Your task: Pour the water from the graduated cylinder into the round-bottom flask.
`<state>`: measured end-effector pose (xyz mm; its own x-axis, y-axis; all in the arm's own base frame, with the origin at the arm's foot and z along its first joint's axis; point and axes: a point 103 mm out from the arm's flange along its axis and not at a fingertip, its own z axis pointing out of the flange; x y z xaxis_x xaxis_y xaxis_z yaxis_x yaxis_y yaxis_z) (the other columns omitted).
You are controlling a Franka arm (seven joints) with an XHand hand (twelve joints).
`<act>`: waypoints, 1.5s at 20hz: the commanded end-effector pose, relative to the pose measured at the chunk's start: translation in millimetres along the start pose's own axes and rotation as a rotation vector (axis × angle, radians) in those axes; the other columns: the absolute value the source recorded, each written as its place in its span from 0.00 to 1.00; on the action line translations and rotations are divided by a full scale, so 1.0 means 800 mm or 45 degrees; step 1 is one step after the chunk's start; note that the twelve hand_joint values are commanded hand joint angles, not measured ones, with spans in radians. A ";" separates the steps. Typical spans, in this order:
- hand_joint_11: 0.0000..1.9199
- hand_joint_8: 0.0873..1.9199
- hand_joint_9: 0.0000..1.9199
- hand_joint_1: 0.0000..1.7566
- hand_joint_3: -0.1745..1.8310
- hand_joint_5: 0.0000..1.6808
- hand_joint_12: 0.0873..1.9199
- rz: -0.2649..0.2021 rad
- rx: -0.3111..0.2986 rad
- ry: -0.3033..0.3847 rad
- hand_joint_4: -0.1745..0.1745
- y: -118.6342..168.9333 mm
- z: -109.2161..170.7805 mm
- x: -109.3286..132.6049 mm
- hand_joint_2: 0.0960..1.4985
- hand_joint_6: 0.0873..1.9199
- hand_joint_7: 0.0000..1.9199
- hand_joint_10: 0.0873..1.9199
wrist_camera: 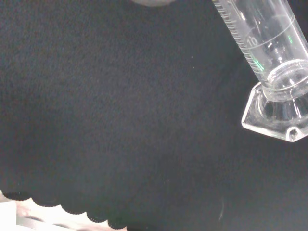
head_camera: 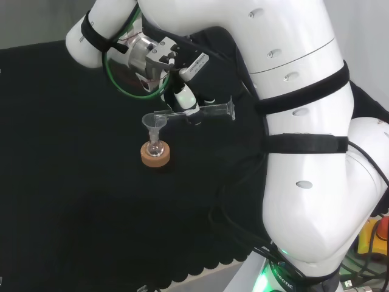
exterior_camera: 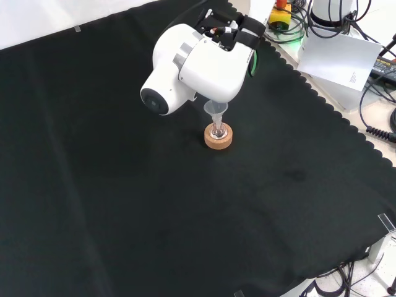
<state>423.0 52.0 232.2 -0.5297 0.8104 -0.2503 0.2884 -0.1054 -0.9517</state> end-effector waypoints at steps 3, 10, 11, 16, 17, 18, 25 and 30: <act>0.72 0.46 0.80 0.72 0.09 0.60 0.32 0.001 0.005 -0.005 0.00 -0.003 -0.001 0.001 0.71 0.47 0.55 0.00; 0.72 0.46 0.80 0.72 0.09 0.60 0.32 -0.001 0.002 -0.005 0.00 -0.003 -0.002 0.002 0.71 0.47 0.55 0.00; 0.72 0.46 0.80 0.72 0.09 0.60 0.32 0.002 0.001 -0.006 0.00 -0.003 -0.002 0.002 0.71 0.47 0.55 0.00; 0.72 0.46 0.80 0.72 0.09 0.60 0.31 0.010 -0.003 -0.006 0.00 -0.003 -0.002 0.002 0.71 0.47 0.55 0.00; 0.72 0.46 0.80 0.72 0.09 0.60 0.31 0.008 -0.005 -0.005 0.00 -0.003 -0.002 0.002 0.71 0.47 0.55 0.00; 0.72 0.46 0.80 0.72 0.09 0.60 0.31 0.005 -0.009 -0.004 0.00 -0.003 -0.003 0.003 0.71 0.47 0.55 0.00; 0.72 0.46 0.80 0.72 0.09 0.60 0.31 -0.029 -0.073 0.006 0.00 -0.007 -0.004 0.008 0.71 0.47 0.55 0.00; 0.72 0.46 0.80 0.72 0.09 0.60 0.31 -0.085 -0.168 0.040 0.00 -0.011 -0.001 0.004 0.71 0.47 0.55 0.00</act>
<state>421.4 58.2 238.6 -0.5302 0.8180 -0.2230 0.3282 -0.0445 -0.9436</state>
